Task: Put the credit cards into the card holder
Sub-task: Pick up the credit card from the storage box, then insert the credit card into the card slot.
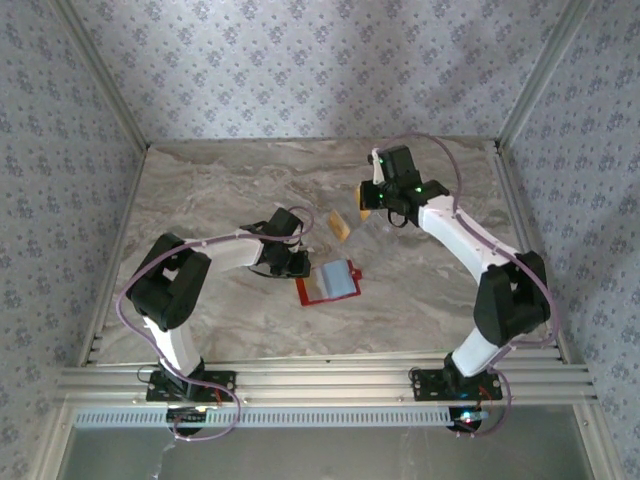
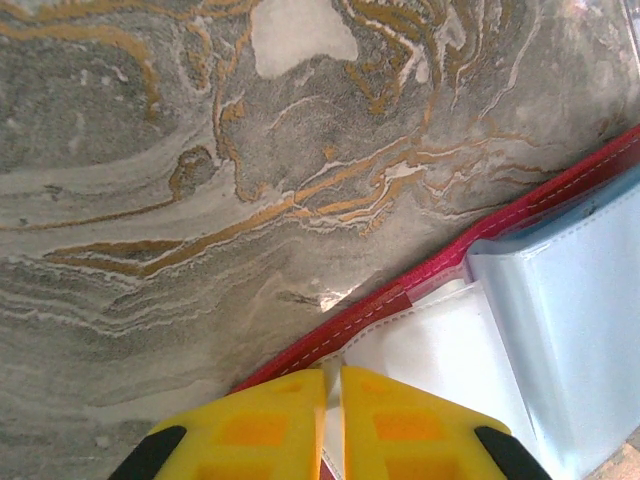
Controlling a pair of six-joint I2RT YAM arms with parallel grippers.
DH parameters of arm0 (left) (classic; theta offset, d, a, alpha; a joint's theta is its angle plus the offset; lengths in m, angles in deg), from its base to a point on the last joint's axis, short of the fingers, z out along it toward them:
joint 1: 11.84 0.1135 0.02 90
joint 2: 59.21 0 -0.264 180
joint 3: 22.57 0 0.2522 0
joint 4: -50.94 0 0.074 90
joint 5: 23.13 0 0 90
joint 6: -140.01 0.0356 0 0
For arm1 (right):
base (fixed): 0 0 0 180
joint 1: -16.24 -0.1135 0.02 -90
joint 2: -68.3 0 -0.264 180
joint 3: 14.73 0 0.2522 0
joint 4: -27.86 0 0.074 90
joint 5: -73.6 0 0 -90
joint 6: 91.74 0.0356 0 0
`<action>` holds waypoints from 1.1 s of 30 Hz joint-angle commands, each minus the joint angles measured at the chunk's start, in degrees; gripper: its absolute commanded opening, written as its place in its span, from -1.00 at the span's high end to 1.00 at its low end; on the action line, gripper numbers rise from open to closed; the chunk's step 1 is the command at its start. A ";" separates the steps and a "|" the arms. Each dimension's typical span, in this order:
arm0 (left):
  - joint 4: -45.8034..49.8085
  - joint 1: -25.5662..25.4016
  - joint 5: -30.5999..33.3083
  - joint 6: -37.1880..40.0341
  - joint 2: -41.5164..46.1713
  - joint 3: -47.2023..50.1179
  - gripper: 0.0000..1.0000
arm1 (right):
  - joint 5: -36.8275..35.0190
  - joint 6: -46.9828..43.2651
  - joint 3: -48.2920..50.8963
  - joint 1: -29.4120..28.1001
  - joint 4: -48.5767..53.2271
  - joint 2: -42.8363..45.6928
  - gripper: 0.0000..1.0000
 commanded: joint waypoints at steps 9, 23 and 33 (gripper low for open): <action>1.15 -1.27 -0.47 1.04 3.95 1.85 0.74 | 15.43 5.96 15.00 -5.08 -3.94 6.32 1.00; 4.97 -2.48 6.55 1.59 5.68 0.98 0.74 | 21.24 12.45 27.83 -9.53 -14.94 4.96 1.00; 6.50 -3.00 9.00 1.99 5.34 0.27 0.74 | 23.78 13.61 28.19 -9.43 -15.97 0.28 1.00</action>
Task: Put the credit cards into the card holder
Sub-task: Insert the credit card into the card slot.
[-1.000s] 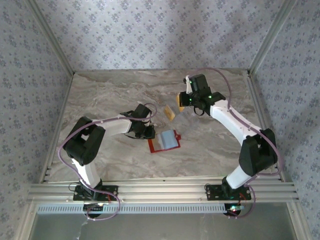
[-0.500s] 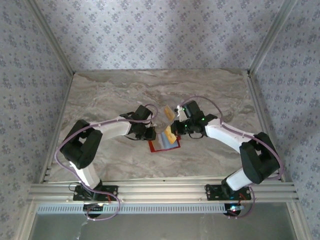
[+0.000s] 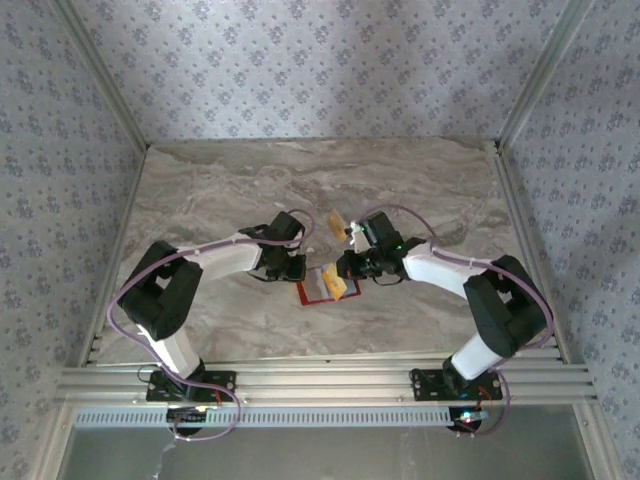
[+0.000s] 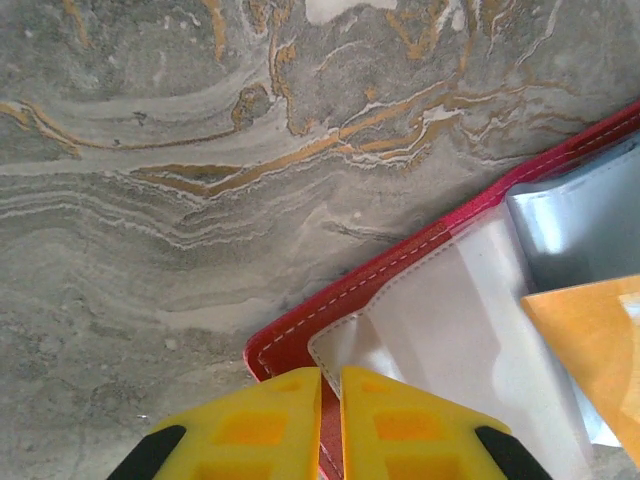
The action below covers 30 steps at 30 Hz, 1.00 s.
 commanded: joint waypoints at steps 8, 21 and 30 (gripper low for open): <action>2.74 -0.66 1.91 1.26 0.74 -1.19 0.74 | 6.66 2.88 0.02 0.43 -4.13 -5.12 1.00; 2.87 -0.68 2.09 1.29 -0.48 -1.63 0.73 | 7.96 1.34 -2.12 1.13 -4.25 -7.13 1.00; 3.03 -0.61 2.00 1.46 -0.92 -1.80 0.73 | 9.10 0.07 -5.44 1.17 -4.10 -10.59 1.00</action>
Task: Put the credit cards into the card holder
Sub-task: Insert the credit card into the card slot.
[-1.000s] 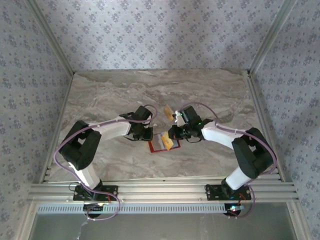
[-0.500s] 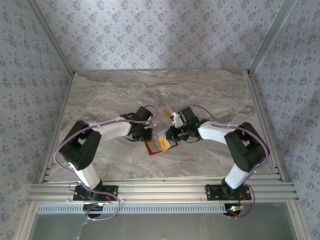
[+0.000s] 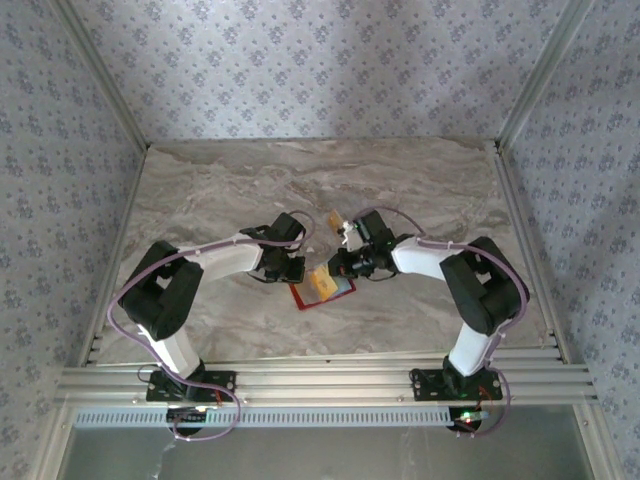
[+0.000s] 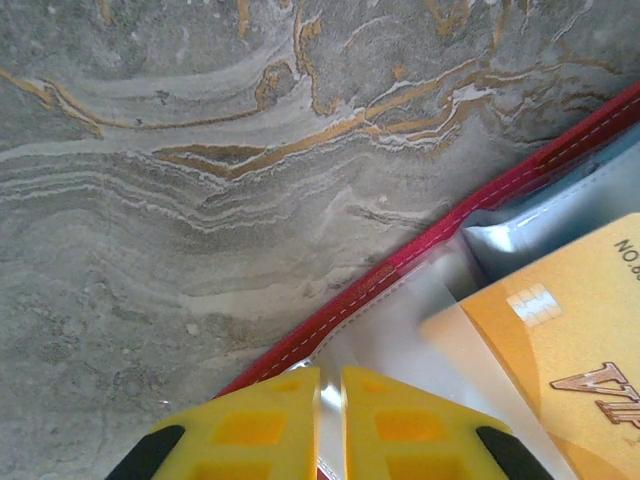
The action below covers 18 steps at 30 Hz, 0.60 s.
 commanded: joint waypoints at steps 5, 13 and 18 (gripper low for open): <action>1.64 -0.29 0.36 0.87 -0.95 -1.68 0.73 | 0.58 -3.05 -3.76 -0.17 2.83 -2.03 1.00; 1.57 -0.31 0.10 0.87 -1.03 -1.68 0.73 | 0.49 -3.27 -4.03 -1.63 2.11 -3.57 1.00; 1.55 -0.33 -0.05 0.81 -1.07 -1.75 0.73 | 0.00 -2.04 -3.67 -2.72 0.36 -4.50 1.00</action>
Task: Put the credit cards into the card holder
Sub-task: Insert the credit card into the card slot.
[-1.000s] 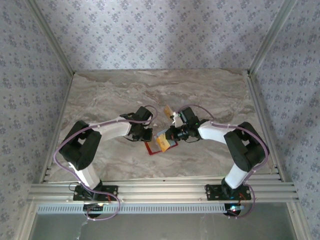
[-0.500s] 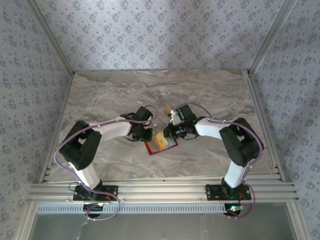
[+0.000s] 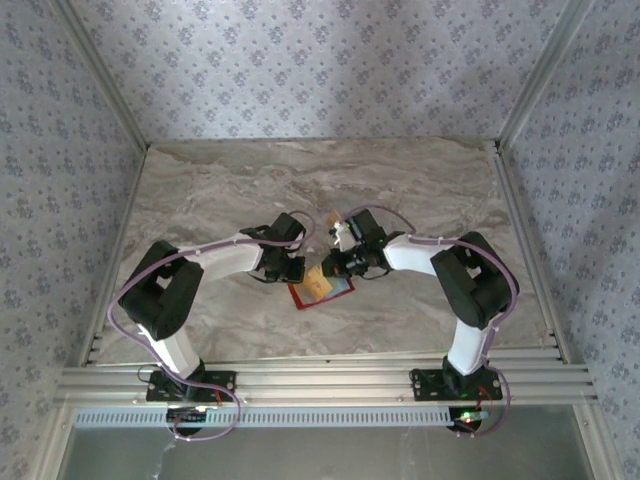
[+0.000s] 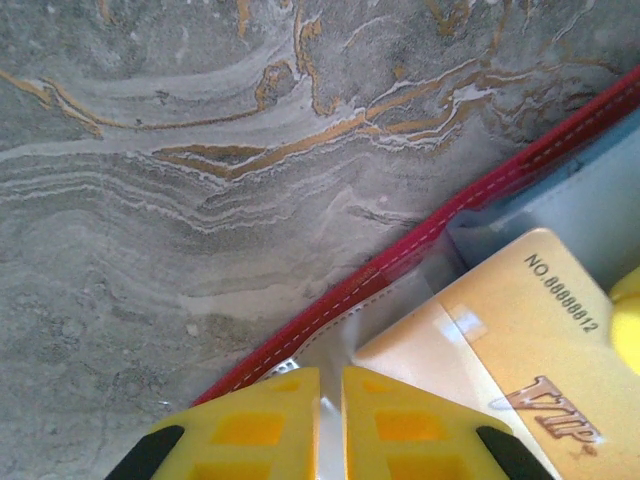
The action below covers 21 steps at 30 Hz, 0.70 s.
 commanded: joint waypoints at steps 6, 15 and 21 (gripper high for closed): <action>1.39 -0.28 0.45 0.61 0.69 -1.17 0.73 | -3.32 0.68 0.42 -1.42 -0.81 -1.49 1.00; -1.12 0.54 1.81 -0.94 9.07 2.38 0.72 | -8.23 4.34 4.35 -1.12 -1.82 -0.90 1.00; 0.14 0.86 1.68 -0.62 7.13 1.47 1.00 | -14.68 8.73 9.04 -2.28 -4.18 1.99 1.00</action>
